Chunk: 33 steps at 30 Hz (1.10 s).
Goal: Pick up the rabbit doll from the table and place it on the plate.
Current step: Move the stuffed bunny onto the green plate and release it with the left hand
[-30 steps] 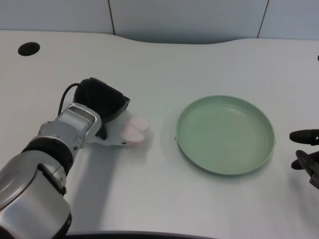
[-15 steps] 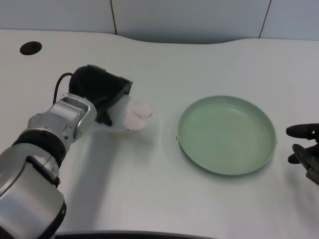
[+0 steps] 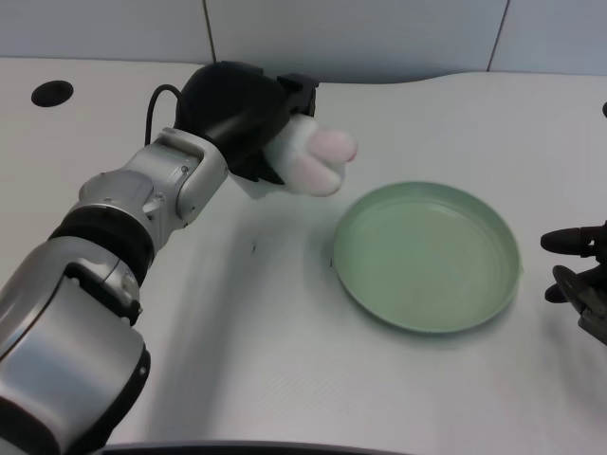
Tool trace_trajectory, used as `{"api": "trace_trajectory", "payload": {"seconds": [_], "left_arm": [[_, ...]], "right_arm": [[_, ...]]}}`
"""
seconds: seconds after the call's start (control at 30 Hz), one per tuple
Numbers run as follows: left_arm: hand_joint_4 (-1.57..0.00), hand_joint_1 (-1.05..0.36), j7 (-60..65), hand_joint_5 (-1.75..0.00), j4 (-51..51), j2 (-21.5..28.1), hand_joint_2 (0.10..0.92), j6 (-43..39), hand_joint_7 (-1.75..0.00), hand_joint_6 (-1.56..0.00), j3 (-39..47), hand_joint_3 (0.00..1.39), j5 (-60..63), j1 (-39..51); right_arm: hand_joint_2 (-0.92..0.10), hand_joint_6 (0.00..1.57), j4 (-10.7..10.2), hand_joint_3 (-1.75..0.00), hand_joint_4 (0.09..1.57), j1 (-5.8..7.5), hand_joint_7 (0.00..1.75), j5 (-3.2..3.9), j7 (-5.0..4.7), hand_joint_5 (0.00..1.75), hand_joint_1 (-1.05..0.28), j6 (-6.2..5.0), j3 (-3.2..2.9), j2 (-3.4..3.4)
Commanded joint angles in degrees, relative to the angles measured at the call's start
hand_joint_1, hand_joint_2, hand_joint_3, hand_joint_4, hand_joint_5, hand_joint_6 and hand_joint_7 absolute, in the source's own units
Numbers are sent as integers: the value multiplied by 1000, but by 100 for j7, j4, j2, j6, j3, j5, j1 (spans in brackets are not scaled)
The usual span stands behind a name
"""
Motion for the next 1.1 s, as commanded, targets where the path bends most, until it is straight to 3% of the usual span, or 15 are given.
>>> {"api": "trace_trajectory", "payload": {"seconds": [0.03,0.13,0.4,0.43,0.47,0.53,0.6,0.63,0.67,0.7,0.8,0.83,0.9,0.97,1.1], "left_arm": [[-927,-170,239,-1746,-150,-453,844,-379,-1731,-613,27,7,-69,-268],[-940,-215,301,-1746,-183,-874,845,-567,-1745,-643,-99,7,29,-356],[-942,-232,333,-1746,-133,-920,846,-611,-1746,-652,-121,7,42,-381],[-955,-247,245,-1746,-131,-1201,850,-633,-1671,-653,-185,9,59,-374],[-976,-283,180,-1746,-128,-1412,858,-649,-1446,-694,-234,11,70,-370],[-992,-326,26,-1746,-109,-1709,864,-643,-1223,-752,-327,11,92,-373],[-999,-320,-33,-1746,-90,-1761,862,-638,-1382,-740,-372,10,100,-362],[-1003,-277,-80,-1746,-77,-1771,883,-639,-1597,-771,-390,36,105,-344],[-1002,-256,-118,-1746,-68,-1777,891,-638,-1670,-780,-401,46,103,-333],[-1002,-245,-142,-1746,-62,-1780,894,-639,-1707,-784,-410,52,100,-328],[-1003,-255,-121,-1746,-57,-1772,910,-661,-1742,-780,-501,70,161,-263],[-1006,-264,-106,-1746,-52,-1767,908,-659,-1734,-763,-557,73,206,-233],[-1003,-305,-96,-1746,-42,-1753,896,-636,-1625,-699,-641,72,273,-207],[-942,-350,-64,-1746,-40,-1735,883,-625,-1344,-684,-698,64,324,-206],[-955,-370,-101,-1746,-20,-1734,883,-587,-1172,-708,-742,54,336,-192]], "right_arm": [[-921,430,102,-408,379,-55,956,101,61,1367,-225,-15,-107,-116],[-921,417,68,-428,350,-46,953,101,79,1357,-235,19,-108,-126],[-921,410,66,-436,343,-47,958,90,93,1352,-236,22,-122,-117],[-921,410,-54,-435,347,5,960,41,53,1355,-234,87,-96,-110],[-921,412,-148,-431,356,46,960,4,23,1362,-230,139,-76,-104],[-921,414,-275,-424,362,104,962,-8,1,1369,-232,201,-56,-75],[-921,416,-305,-423,357,118,963,22,10,1375,-230,222,-51,-62],[-921,417,-331,-420,357,124,965,31,5,1380,-237,262,-45,-58],[-921,417,-352,-418,356,129,965,36,0,1381,-242,294,-42,-54],[-921,418,-366,-417,356,131,965,38,-3,1381,-244,316,-41,-51],[-921,414,-547,-414,346,168,962,-4,-92,1365,-242,553,-11,-22],[-921,414,-563,-412,350,180,958,-65,-125,1351,-243,530,16,-32],[-921,416,-567,-407,360,190,947,-123,-145,1312,-251,489,42,-45],[-921,413,-594,-409,356,195,934,-101,-132,1283,-251,528,40,-37],[-921,414,-624,-414,353,186,927,-85,-137,1270,-248,597,30,-20]]}}
